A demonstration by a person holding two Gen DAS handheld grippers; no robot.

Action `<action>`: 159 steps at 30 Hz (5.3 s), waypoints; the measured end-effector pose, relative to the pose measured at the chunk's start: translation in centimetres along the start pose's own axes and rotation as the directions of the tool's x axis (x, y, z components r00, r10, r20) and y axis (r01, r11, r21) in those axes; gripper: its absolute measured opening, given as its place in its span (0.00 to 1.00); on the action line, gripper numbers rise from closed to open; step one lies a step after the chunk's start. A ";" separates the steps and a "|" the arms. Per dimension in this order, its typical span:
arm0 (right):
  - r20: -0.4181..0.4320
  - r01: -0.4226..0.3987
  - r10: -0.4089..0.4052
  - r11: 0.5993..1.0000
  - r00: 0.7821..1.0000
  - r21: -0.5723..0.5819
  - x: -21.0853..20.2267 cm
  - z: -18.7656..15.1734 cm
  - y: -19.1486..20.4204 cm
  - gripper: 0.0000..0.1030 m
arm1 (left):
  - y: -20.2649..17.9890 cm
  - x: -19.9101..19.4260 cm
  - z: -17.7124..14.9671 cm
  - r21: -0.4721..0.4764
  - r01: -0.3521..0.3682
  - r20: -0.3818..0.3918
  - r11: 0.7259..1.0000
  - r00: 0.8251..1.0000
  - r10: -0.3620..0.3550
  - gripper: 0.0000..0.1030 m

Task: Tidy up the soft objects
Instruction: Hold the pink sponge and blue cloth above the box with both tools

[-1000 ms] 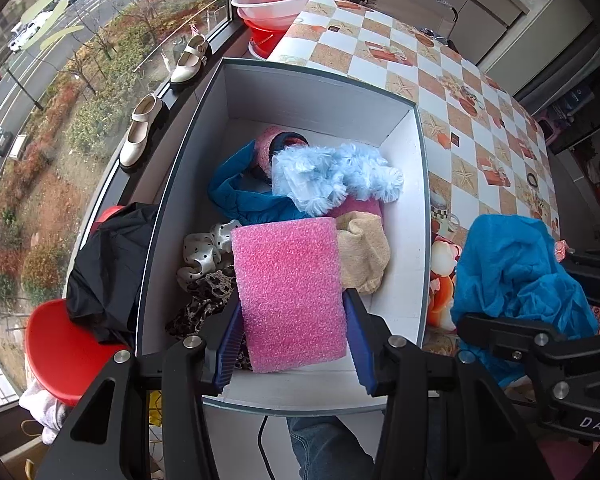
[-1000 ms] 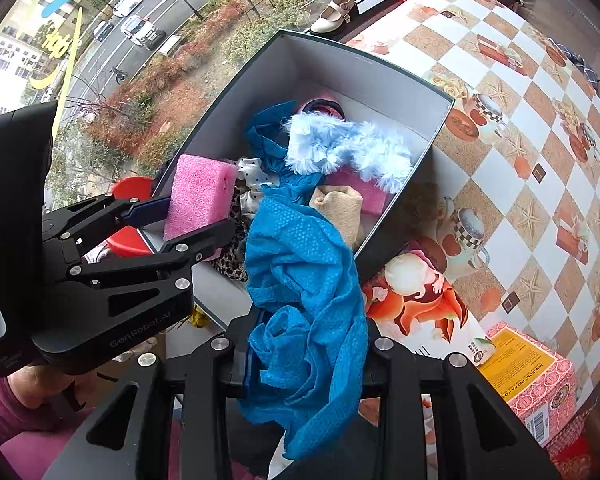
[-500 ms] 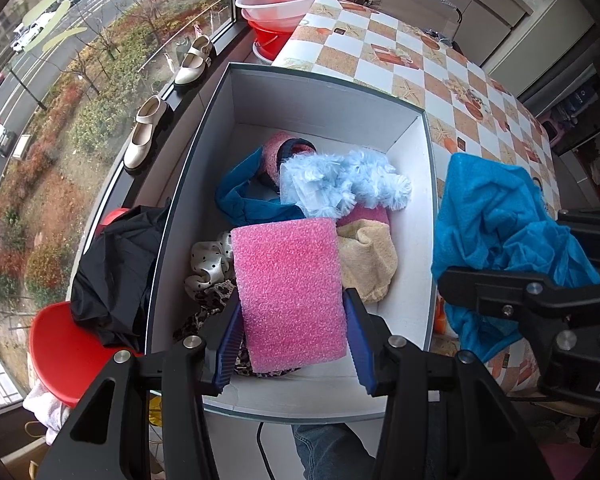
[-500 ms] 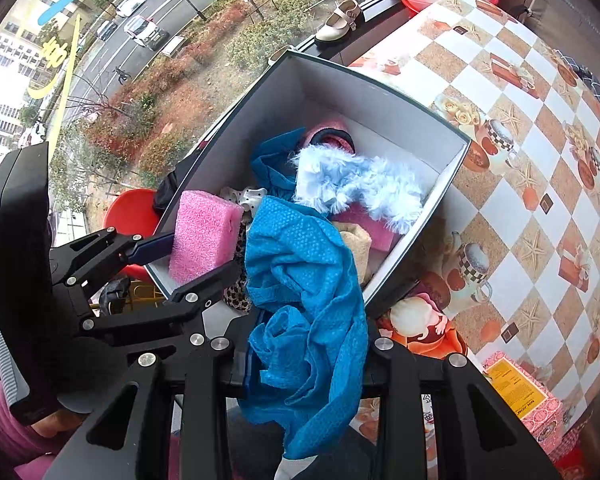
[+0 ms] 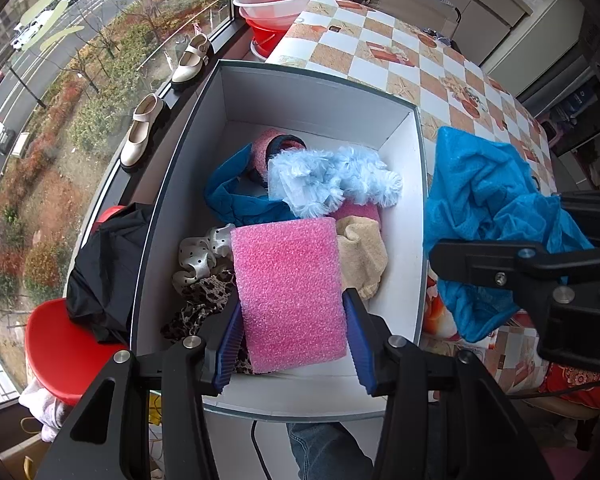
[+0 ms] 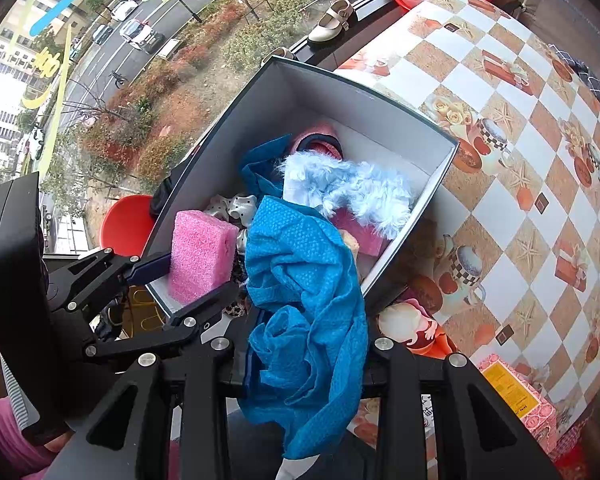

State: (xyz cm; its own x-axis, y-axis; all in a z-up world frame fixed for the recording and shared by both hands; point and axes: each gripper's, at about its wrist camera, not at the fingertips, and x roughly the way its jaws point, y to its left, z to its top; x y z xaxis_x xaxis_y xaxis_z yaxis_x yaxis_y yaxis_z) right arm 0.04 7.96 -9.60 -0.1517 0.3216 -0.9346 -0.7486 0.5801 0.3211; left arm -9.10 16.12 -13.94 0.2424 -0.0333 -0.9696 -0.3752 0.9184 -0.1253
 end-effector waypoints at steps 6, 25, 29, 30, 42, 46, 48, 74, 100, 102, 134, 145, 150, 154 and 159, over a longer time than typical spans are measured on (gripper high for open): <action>0.000 -0.002 0.002 1.000 1.000 -0.001 0.0 0.0 0.0 0.33 | -0.1 0.1 -0.3 -0.003 -0.004 0.000 1.000 1.000 0.004 0.50; 0.004 -0.001 0.001 1.000 1.000 0.003 0.0 -0.3 0.0 0.33 | -0.2 0.1 -0.6 -0.002 -0.003 0.002 1.000 1.000 0.003 0.50; 0.004 0.003 -0.003 1.000 1.000 0.006 -0.1 -0.2 -0.1 0.33 | -0.4 0.1 -0.6 0.004 -0.004 -0.001 1.000 1.000 0.004 0.50; 0.006 0.004 -0.004 1.000 1.000 0.007 -0.2 -0.2 -0.1 0.33 | -0.5 0.1 -0.6 0.006 -0.006 -0.001 1.000 1.000 0.006 0.50; 0.012 -0.005 0.005 0.999 1.000 0.034 -0.2 0.0 -0.7 0.33 | -0.3 0.1 0.3 0.010 -0.021 -0.001 1.000 1.000 0.021 0.50; 0.009 -0.003 0.003 1.000 1.000 0.027 -0.1 0.0 -0.6 0.33 | 0.0 0.2 0.3 0.001 -0.023 -0.006 1.000 1.000 0.023 0.50; 0.008 -0.001 0.001 1.000 1.000 0.023 0.0 0.2 -0.5 0.33 | 0.1 0.3 0.2 -0.002 -0.024 -0.007 1.000 1.000 0.024 0.50; -0.004 0.012 -0.012 1.000 1.000 0.010 0.2 0.8 -0.1 0.33 | 0.7 0.7 0.4 -0.011 -0.018 -0.012 1.000 1.000 0.018 0.50; -0.016 0.028 -0.027 0.999 1.000 0.018 1.2 2.3 -0.3 0.33 | 0.6 1.6 1.5 -0.007 -0.017 -0.028 1.000 0.999 0.017 0.50; -0.017 0.028 -0.027 0.999 0.999 0.018 1.3 2.4 -0.4 0.33 | 0.6 1.6 1.5 -0.009 -0.016 -0.029 1.000 0.999 0.015 0.50; -0.023 0.031 -0.030 0.999 0.999 0.014 1.5 2.8 -0.5 0.33 | 0.4 1.7 1.8 -0.009 -0.016 -0.026 1.000 1.000 0.015 0.50; -0.006 0.036 -0.036 0.999 0.999 0.024 0.9 2.4 -0.9 0.33 | -0.3 1.6 2.4 0.006 -0.024 -0.020 1.000 1.000 0.024 0.50; -0.004 0.031 -0.030 0.999 1.000 0.031 1.0 2.2 -1.0 0.33 | -0.4 1.6 2.2 0.004 -0.027 -0.019 1.000 0.999 0.028 0.50; -0.010 0.032 -0.031 0.999 0.999 0.019 1.2 2.2 -0.6 0.33 | 0.1 1.5 1.8 -0.010 -0.026 -0.019 1.000 0.999 0.025 0.50; -0.005 0.033 -0.033 0.999 0.999 0.008 1.1 2.3 -0.1 0.33 | 0.4 1.4 1.5 -0.013 -0.027 -0.017 1.000 0.999 0.027 0.50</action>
State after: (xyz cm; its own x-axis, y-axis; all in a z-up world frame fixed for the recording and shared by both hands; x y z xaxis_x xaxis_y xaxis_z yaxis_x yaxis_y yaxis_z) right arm 1.42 9.98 -10.27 -0.1300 0.2989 -0.9454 -0.7480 0.5963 0.2914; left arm -7.51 17.02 -15.04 0.2168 -0.0155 -0.9761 -0.3932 0.9138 -0.1019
